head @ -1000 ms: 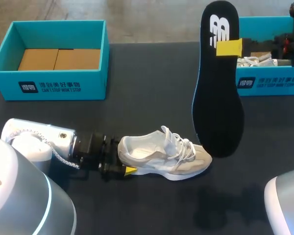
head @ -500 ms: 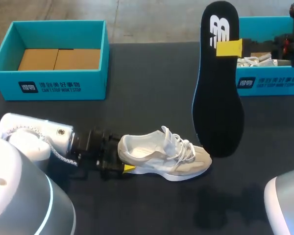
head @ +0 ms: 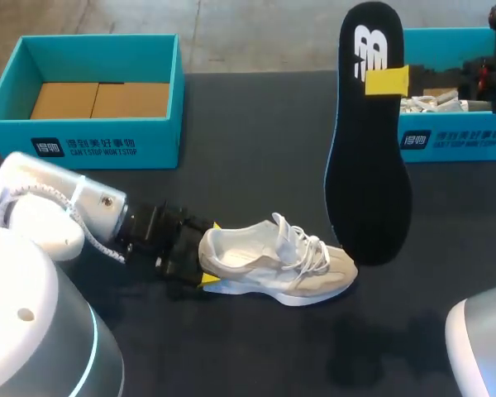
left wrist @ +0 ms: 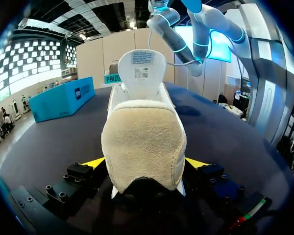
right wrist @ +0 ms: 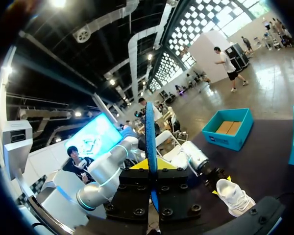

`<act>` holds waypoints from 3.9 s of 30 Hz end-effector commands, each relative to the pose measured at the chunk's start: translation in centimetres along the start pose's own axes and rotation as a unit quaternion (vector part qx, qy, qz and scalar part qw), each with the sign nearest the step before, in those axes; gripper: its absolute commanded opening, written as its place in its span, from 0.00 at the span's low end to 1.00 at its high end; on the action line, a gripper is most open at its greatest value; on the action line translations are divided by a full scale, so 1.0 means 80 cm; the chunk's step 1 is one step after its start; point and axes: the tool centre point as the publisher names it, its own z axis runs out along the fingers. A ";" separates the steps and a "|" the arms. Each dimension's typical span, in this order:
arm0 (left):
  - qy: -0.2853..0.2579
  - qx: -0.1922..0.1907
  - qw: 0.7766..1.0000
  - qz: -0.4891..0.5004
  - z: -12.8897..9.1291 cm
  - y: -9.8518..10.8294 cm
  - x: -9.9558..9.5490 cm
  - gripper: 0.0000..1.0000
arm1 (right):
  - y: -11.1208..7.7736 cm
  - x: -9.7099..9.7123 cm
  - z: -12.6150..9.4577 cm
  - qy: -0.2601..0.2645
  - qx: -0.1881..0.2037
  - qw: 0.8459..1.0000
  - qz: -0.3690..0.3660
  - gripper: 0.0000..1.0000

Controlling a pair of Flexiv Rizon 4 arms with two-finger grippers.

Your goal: Take the shoe out of the shoebox, open the shoe tongue, remove and reinsert the insole, then place the shoe into the shoebox

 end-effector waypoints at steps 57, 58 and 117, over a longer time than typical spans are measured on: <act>0.033 -0.477 0.878 0.010 -0.075 -0.058 0.006 1.00 | 0.005 -0.001 0.005 0.001 0.003 1.000 0.000 0.00; 0.030 -0.479 0.877 0.018 -0.075 -0.063 0.004 1.00 | 0.005 -0.001 0.005 0.001 0.003 1.000 0.000 0.00; -0.006 -0.436 0.900 -0.002 0.061 -0.055 -0.061 0.00 | 0.005 -0.001 0.005 0.001 0.003 1.000 0.000 0.00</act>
